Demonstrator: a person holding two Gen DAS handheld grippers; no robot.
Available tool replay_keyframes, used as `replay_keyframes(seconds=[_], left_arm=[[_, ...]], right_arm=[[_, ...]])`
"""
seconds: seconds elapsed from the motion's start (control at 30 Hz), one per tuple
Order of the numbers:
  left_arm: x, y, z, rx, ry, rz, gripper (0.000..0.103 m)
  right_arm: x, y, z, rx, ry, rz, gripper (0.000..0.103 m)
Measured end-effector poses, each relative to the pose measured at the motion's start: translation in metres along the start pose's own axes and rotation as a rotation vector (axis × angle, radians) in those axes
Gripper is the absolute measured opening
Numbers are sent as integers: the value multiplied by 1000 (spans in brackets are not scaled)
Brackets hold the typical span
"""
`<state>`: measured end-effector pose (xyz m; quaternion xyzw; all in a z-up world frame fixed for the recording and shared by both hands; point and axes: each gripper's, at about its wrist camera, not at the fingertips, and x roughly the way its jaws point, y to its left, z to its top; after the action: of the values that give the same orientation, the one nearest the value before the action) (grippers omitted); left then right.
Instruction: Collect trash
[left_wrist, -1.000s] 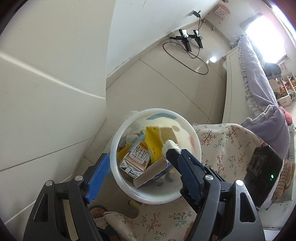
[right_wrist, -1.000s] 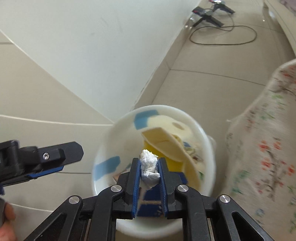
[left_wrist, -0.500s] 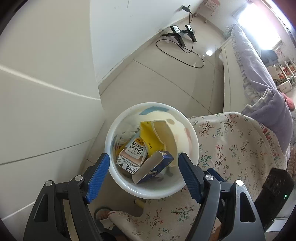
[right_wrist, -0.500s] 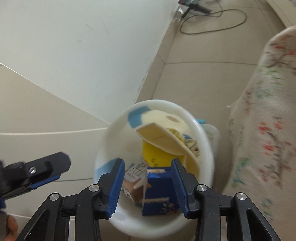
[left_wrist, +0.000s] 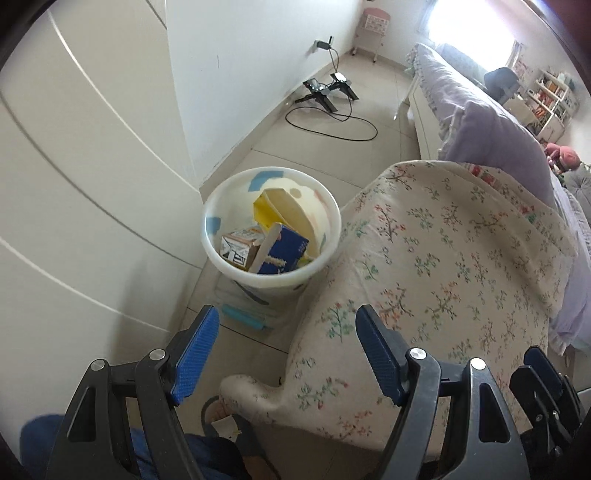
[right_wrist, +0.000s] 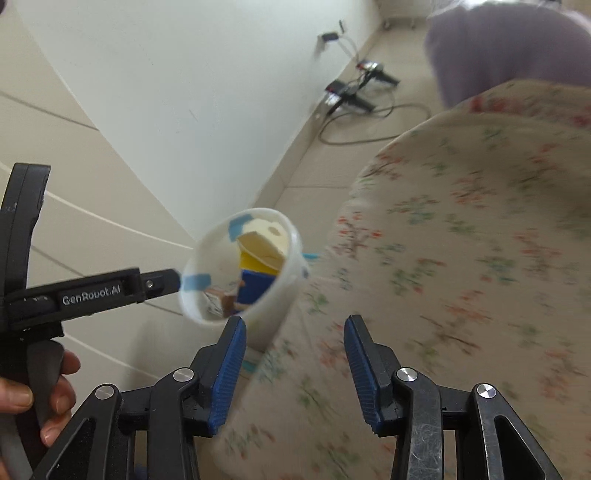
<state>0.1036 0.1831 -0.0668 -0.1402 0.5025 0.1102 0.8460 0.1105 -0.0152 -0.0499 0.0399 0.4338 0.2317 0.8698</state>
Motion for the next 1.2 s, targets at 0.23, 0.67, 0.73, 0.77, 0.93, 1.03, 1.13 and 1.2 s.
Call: replay_keyframes(seconds=[0.23, 0.67, 0.73, 0.77, 0.93, 1.03, 1.13, 1.2], left_arm=[[-71, -38, -52, 123, -104, -13, 81], [-174, -86, -123, 313, -182, -174, 88], [-183, -88, -133, 329, -180, -187, 88], [-186, -88, -137, 331, -181, -195, 88], [-200, -88, -149, 331, -201, -198, 88], [-206, -86, -154, 321, -210, -204, 88], [-209, -86, -156, 317, -224, -198, 89], [-211, -86, -158, 321, -232, -194, 89]], right_arm=[[-94, -9, -45, -19, -93, -105, 53], [-219, -10, -104, 31, -252, -402, 86], [-234, -7, -112, 29, -276, -437, 88], [-239, -4, -115, 28, -287, -455, 91], [-255, 3, -126, 20, -320, -500, 97], [-260, 1, -130, 32, -328, -502, 97], [-266, -1, -132, 36, -340, -532, 98], [-268, -3, -133, 37, -345, -529, 99]])
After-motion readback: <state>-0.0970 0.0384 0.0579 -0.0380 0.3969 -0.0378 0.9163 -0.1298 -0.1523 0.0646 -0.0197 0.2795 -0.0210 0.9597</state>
